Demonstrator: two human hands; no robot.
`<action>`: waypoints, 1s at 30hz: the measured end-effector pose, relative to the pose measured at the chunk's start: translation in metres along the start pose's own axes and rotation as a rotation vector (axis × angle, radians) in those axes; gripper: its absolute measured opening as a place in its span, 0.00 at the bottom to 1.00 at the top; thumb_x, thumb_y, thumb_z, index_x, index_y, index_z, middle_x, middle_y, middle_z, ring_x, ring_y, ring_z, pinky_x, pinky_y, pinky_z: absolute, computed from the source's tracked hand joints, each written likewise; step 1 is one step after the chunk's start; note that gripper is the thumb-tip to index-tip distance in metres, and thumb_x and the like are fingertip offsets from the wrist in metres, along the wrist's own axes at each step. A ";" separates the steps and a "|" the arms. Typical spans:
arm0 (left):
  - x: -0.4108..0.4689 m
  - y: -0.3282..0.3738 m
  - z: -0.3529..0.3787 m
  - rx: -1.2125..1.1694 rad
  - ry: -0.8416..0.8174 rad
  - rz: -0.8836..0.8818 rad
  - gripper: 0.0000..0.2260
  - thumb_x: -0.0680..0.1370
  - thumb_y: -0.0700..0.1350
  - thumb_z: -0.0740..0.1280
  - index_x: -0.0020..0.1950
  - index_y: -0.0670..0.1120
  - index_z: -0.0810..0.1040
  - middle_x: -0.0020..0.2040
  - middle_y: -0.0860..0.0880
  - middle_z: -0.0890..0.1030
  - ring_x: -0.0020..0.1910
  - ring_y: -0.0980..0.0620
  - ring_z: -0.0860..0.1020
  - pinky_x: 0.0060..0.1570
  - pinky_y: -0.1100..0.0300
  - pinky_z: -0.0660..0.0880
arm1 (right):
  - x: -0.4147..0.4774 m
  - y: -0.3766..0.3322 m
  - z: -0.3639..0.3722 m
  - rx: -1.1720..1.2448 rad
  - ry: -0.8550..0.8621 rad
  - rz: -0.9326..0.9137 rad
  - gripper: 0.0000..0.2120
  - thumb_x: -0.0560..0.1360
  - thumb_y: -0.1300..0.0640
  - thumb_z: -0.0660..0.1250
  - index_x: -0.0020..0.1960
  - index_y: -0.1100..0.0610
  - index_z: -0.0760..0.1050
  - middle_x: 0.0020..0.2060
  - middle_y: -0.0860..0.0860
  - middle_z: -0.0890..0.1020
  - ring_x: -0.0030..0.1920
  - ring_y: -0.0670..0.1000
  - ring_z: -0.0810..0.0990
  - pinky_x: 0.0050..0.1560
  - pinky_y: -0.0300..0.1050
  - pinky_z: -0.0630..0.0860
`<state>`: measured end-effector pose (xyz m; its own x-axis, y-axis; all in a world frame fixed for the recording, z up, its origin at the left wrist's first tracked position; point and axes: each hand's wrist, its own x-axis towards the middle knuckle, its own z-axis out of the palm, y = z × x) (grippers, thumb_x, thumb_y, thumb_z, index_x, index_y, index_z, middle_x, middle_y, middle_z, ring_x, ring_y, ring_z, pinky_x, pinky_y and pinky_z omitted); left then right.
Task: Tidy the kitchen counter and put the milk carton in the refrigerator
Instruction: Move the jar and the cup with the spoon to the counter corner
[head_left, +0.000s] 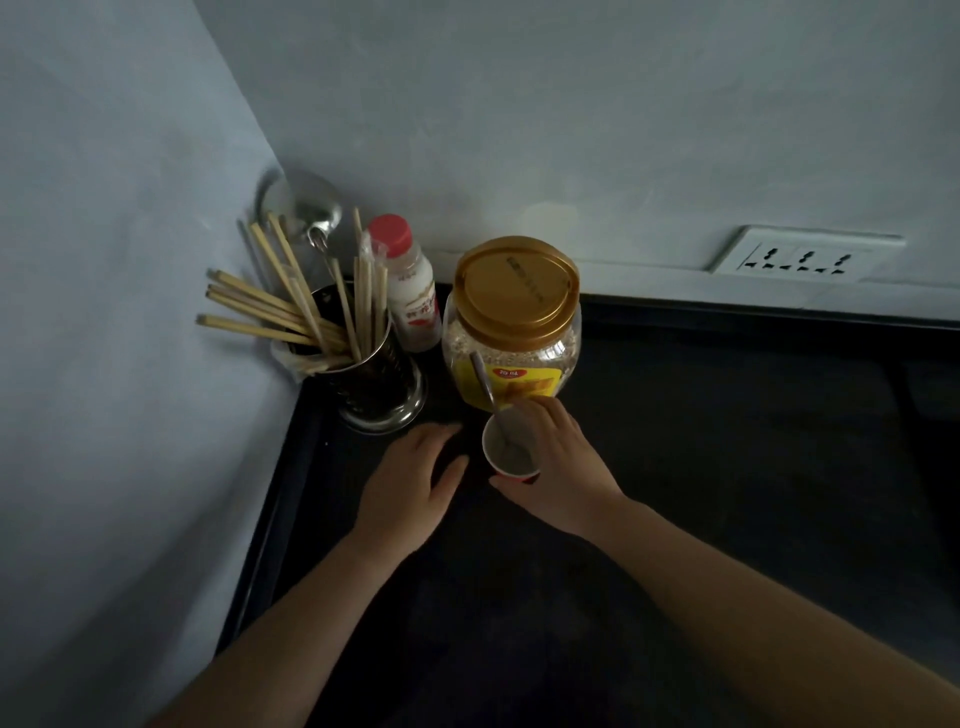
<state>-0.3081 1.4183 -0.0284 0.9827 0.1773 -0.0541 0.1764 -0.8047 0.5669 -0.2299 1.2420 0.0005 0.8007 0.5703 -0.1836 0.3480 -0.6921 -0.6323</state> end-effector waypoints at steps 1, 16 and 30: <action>0.007 0.006 -0.006 -0.062 0.039 0.006 0.18 0.77 0.52 0.62 0.66 0.49 0.71 0.61 0.52 0.75 0.60 0.56 0.73 0.56 0.63 0.69 | 0.000 0.001 0.000 -0.001 0.000 -0.002 0.41 0.65 0.46 0.74 0.71 0.49 0.56 0.68 0.46 0.63 0.68 0.49 0.63 0.64 0.46 0.69; 0.041 0.065 -0.029 -0.269 0.158 -0.010 0.05 0.76 0.46 0.67 0.43 0.46 0.79 0.32 0.60 0.76 0.35 0.67 0.76 0.34 0.75 0.69 | -0.005 0.001 -0.003 -0.023 -0.018 0.011 0.40 0.66 0.45 0.74 0.72 0.49 0.57 0.69 0.46 0.63 0.68 0.50 0.63 0.66 0.46 0.66; 0.026 0.054 -0.133 -0.268 0.603 0.069 0.07 0.76 0.48 0.66 0.46 0.46 0.79 0.40 0.49 0.82 0.40 0.55 0.81 0.39 0.63 0.77 | 0.003 -0.020 0.001 -0.015 0.039 0.043 0.39 0.68 0.49 0.73 0.71 0.53 0.55 0.69 0.50 0.57 0.68 0.54 0.62 0.61 0.50 0.72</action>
<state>-0.2808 1.4550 0.1096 0.7737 0.4787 0.4150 0.0171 -0.6706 0.7417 -0.2350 1.2581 0.0122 0.8332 0.5224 -0.1811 0.3199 -0.7227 -0.6127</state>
